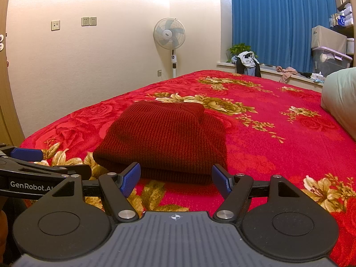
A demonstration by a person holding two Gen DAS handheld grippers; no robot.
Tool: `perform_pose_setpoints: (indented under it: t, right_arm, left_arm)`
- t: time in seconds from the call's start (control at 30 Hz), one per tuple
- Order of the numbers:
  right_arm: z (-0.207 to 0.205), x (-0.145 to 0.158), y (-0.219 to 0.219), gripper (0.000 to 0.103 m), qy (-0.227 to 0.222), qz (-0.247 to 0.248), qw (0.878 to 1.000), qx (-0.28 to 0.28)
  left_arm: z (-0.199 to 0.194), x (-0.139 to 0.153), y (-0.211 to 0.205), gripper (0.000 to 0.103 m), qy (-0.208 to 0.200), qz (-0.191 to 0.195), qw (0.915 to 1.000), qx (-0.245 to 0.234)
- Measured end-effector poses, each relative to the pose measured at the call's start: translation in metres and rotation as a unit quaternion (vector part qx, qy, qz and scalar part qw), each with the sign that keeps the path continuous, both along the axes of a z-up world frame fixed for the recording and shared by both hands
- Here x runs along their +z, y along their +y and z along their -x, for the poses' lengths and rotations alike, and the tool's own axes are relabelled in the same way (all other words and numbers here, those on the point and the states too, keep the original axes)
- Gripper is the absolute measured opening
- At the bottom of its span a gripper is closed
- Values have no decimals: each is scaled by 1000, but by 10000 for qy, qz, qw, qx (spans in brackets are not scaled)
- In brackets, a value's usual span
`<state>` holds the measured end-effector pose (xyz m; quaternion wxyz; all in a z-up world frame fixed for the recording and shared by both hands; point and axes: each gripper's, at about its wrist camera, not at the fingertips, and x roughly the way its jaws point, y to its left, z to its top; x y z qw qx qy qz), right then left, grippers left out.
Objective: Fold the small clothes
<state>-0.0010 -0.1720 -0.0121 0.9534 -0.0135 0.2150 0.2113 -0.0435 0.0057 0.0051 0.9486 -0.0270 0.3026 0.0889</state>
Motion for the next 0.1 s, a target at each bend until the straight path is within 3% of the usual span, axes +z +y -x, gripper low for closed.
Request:
perform_pose_setpoints:
  t: [0.1]
  right_arm:
    - [0, 0, 0, 72, 3, 0, 10000, -3]
  left_arm:
    - [0, 0, 0, 103, 5, 0, 10000, -2]
